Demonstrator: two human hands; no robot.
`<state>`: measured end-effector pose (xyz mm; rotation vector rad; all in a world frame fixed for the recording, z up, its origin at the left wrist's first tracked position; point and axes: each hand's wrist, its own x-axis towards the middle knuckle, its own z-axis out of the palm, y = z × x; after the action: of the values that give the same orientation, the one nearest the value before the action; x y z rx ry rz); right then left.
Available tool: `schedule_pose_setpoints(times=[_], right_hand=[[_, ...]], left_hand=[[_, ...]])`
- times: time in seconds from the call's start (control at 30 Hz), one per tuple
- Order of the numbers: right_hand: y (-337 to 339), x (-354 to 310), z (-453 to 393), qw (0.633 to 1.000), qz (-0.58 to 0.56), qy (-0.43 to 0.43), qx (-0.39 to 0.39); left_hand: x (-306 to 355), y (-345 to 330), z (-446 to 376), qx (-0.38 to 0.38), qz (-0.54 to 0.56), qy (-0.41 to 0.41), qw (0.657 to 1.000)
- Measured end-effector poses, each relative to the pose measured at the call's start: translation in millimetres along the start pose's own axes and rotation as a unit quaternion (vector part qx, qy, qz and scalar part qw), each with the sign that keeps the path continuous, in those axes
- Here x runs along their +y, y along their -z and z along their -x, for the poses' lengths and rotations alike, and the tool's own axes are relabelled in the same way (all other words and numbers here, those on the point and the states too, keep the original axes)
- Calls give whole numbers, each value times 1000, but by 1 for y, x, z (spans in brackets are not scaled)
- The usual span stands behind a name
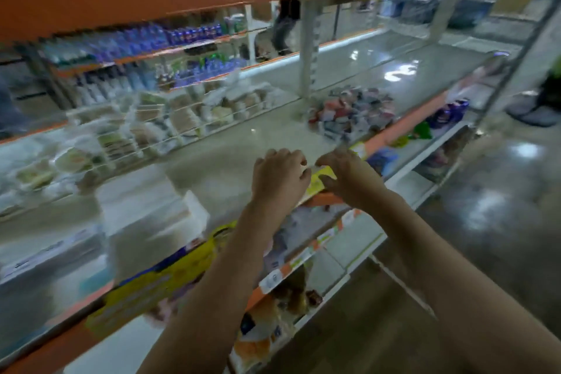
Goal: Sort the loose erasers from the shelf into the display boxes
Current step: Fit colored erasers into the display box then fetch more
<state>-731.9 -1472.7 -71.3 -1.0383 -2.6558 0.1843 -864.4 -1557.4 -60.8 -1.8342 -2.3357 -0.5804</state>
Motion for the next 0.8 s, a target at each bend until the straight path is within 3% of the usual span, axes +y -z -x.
schedule_pose_setpoints(times=[0.3,0.8], right_hand=[[9,146,6,995,-38,-92,-3],[16,339,-145,989,-75,-123,-36]], left_hand=[[85,-81,-87,-55,-3,-41,998],[135,-181,-278,-31,10,32,999]])
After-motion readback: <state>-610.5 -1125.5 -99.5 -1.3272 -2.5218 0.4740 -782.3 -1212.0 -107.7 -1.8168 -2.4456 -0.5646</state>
